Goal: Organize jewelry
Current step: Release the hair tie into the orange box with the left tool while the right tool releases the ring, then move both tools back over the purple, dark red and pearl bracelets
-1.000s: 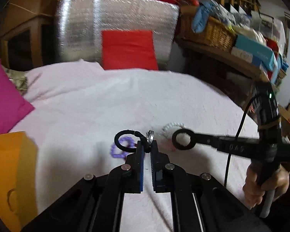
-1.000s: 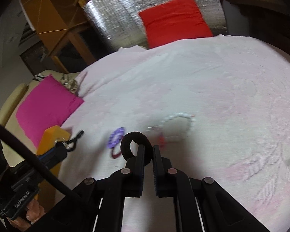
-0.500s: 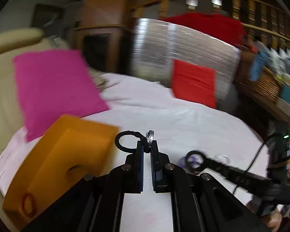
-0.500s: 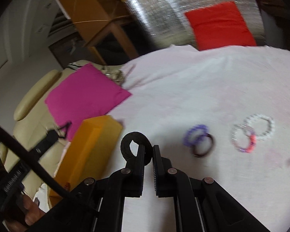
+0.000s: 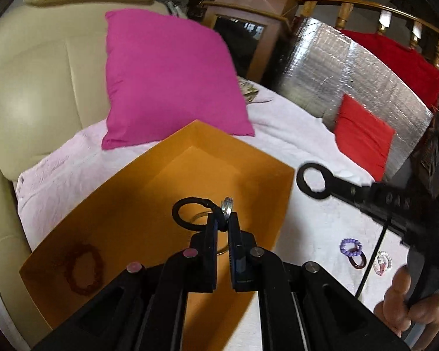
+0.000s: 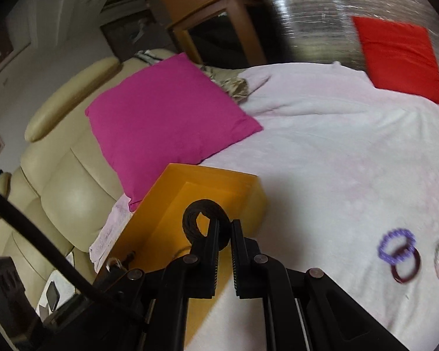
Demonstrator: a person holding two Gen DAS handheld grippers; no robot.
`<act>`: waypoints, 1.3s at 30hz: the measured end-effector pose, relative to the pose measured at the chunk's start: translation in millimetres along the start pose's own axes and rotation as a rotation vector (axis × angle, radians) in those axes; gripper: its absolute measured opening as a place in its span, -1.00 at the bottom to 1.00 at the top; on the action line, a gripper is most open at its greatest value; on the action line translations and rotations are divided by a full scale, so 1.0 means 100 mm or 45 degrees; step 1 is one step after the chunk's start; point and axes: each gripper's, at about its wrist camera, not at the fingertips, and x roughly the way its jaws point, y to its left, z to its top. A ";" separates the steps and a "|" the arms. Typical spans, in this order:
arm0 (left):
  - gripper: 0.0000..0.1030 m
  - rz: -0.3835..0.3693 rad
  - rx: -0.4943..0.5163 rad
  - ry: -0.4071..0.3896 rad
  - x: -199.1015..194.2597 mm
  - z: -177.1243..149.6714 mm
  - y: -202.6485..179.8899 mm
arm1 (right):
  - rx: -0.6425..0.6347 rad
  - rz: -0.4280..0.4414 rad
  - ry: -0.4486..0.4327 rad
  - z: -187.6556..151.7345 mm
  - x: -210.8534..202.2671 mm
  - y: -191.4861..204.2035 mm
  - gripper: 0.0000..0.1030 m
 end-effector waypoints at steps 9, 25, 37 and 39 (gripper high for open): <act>0.04 0.226 -0.117 -0.008 0.06 0.04 0.25 | 0.006 -0.039 0.090 0.25 0.61 0.19 -0.80; 0.52 0.235 0.223 -0.282 -0.15 -0.05 -0.56 | 0.130 -0.131 -0.063 0.16 -0.19 -0.57 -0.58; 0.71 0.075 0.619 -0.153 0.08 -0.49 -1.49 | 0.425 -0.283 -0.251 -0.50 -1.48 -2.11 -0.27; 0.71 0.081 0.680 -0.122 0.14 -0.57 -1.59 | 0.515 -0.277 -0.265 -0.67 -1.58 -2.38 -0.27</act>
